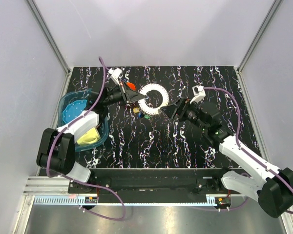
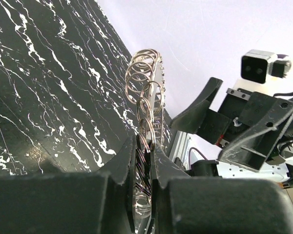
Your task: Remove the keys from the keyring
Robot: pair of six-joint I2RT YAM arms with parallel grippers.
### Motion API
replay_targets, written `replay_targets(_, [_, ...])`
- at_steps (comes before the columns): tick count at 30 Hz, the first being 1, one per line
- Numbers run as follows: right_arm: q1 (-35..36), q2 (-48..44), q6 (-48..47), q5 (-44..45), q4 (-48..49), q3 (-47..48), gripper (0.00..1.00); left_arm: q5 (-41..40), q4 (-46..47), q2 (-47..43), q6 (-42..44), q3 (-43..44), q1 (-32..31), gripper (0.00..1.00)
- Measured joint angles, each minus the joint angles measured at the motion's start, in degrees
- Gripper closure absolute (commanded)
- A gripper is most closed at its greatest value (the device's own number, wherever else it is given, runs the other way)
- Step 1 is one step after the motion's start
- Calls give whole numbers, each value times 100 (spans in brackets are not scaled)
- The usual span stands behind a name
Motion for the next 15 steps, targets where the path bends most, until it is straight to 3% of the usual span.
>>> replay_targets(8, [0, 402, 463, -326, 997, -127, 14, 232, -101, -695, 59, -247, -9, 100])
replay_targets(12, [0, 675, 601, -658, 1659, -155, 41, 374, 330, -940, -201, -404, -7, 100])
replay_targets(13, [0, 739, 629, -754, 1788, -155, 58, 396, 457, -960, -291, -457, -7, 100])
replay_targets(15, [0, 861, 680, -944, 2061, -155, 77, 459, 713, -968, -476, -586, -9, 100])
